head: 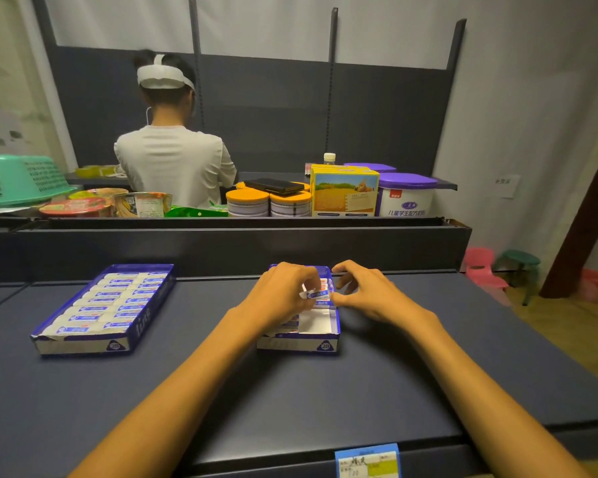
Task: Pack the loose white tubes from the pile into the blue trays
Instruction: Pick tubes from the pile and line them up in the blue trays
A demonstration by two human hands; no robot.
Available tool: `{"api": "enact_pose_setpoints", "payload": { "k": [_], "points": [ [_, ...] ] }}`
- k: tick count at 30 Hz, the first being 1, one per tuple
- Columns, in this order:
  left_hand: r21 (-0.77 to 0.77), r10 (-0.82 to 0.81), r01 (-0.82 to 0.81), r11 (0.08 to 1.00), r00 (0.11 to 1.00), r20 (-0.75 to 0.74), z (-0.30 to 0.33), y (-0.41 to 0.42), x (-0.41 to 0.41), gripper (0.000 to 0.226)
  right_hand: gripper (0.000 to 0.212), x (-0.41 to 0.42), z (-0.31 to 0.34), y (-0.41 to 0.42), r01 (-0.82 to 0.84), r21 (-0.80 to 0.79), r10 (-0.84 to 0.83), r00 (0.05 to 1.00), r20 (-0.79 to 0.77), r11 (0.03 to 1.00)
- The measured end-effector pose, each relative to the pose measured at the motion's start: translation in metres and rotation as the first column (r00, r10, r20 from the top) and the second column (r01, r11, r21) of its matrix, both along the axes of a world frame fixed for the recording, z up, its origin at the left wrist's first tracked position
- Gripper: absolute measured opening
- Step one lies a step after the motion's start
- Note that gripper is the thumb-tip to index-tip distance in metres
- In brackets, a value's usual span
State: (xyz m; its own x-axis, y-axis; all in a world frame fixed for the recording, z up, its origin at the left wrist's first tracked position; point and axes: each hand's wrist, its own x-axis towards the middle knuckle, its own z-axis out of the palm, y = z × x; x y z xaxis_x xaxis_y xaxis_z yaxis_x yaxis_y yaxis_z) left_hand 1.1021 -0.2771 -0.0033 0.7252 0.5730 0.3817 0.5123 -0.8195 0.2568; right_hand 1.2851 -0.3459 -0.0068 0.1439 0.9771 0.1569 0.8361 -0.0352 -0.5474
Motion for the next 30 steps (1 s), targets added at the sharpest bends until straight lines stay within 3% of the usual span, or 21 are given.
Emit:
{"api": "enact_pose_setpoints", "payload": {
  "k": [4, 18, 30],
  "points": [
    [-0.08, -0.004, 0.008, 0.997, 0.999, 0.054, -0.005, 0.001, -0.001, 0.025, 0.055, 0.002, 0.001, -0.001, -0.017, -0.019, 0.017, 1.0, 0.003, 1.0],
    [-0.069, -0.014, 0.005, 0.998, 0.991, -0.13, -0.011, 0.006, 0.007, 0.024, 0.057, 0.001, 0.004, -0.002, -0.027, -0.04, 0.028, 0.999, 0.032, 0.999],
    [-0.065, -0.018, 0.009, 0.998, 0.99, -0.141, -0.004, 0.009, 0.004, 0.019, 0.056, -0.002, 0.007, -0.001, -0.04, -0.057, 0.042, 0.998, 0.046, 0.998]
  ]
}}
